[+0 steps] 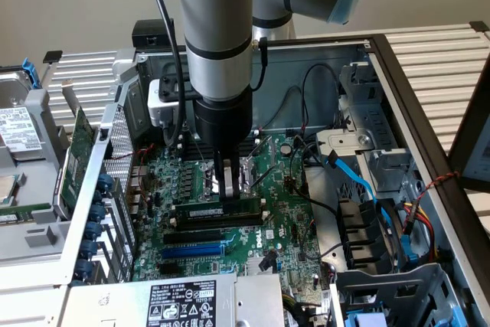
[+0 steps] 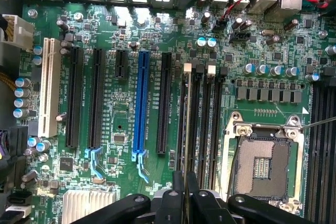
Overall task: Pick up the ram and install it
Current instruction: 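Insert the ram into the slot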
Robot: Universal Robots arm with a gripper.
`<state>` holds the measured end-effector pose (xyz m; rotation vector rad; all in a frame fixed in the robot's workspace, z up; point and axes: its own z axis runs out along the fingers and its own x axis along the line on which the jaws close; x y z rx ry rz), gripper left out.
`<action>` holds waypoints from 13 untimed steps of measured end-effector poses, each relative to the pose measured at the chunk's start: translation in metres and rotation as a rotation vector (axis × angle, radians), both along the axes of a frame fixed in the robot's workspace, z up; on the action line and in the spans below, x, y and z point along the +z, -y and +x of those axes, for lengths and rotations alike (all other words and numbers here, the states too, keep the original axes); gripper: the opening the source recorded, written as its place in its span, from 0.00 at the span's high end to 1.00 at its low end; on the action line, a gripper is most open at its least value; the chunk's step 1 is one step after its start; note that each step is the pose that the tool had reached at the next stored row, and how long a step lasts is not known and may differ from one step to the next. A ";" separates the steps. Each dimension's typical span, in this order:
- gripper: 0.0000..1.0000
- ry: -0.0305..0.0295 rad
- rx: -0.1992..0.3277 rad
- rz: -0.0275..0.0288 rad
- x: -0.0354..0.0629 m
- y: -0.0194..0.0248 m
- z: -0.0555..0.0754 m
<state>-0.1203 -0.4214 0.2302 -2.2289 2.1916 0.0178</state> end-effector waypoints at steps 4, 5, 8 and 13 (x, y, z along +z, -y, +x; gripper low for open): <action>0.87 0.0001 -0.003 0.0000 -0.0001 0.0001 0.000; 0.87 0.0001 -0.005 -0.0001 -0.0002 0.0001 0.000; 0.87 0.0001 -0.007 -0.0002 -0.0003 0.0001 0.000; 0.87 0.0005 -0.007 0.0001 -0.0007 0.0003 0.000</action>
